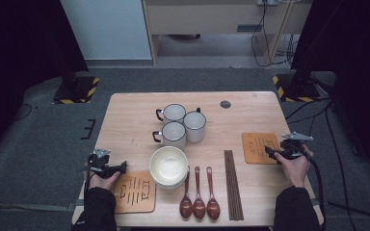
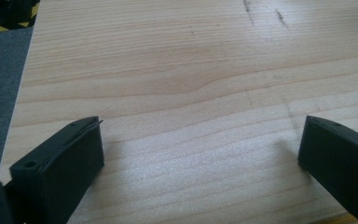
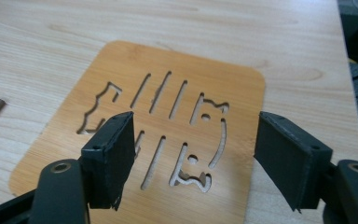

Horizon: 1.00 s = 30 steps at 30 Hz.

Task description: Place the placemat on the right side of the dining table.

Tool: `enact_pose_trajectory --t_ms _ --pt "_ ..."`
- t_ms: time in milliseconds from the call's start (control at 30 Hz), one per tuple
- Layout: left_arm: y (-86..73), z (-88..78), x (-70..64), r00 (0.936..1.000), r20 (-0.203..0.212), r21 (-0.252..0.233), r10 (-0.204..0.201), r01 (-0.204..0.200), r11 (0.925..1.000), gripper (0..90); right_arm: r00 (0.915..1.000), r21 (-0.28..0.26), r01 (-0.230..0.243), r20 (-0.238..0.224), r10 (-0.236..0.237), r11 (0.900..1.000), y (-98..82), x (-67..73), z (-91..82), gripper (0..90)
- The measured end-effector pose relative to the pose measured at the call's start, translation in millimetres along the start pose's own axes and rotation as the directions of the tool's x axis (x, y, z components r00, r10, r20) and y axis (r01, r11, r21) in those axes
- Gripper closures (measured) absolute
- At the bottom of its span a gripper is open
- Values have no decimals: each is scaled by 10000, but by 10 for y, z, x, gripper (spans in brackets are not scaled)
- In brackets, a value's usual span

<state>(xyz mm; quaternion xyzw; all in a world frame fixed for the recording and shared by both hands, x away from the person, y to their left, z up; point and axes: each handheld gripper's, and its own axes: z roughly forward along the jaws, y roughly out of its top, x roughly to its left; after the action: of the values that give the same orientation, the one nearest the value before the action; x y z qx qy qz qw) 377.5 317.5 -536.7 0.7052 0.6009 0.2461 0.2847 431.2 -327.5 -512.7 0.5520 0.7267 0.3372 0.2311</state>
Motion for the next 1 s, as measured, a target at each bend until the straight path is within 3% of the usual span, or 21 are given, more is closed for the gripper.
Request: enact_pose_trajectory --t_ms 267,500,567,867,1000 --pt "-15 -22 19 10000 -3 -110 -50 50 9999 19 9997 -391 192 -112 -196 9991 86 93 -128 336" --pt "-15 -110 72 9988 325 -228 -378 386 9990 203 9990 -748 294 -320 -319 9968 168 184 -241 362" --pt "-3 -143 65 9989 408 -323 -226 239 9992 239 9983 -896 431 -340 -463 9950 199 216 -278 369" --pt "73 -342 4 9958 920 -1440 -18 151 9895 333 9963 -1439 543 -581 -632 9881 307 379 -401 391" --pt "107 -402 -31 9931 1167 -1713 103 99 9852 351 9953 -1705 554 -685 -679 9838 355 440 -461 396"
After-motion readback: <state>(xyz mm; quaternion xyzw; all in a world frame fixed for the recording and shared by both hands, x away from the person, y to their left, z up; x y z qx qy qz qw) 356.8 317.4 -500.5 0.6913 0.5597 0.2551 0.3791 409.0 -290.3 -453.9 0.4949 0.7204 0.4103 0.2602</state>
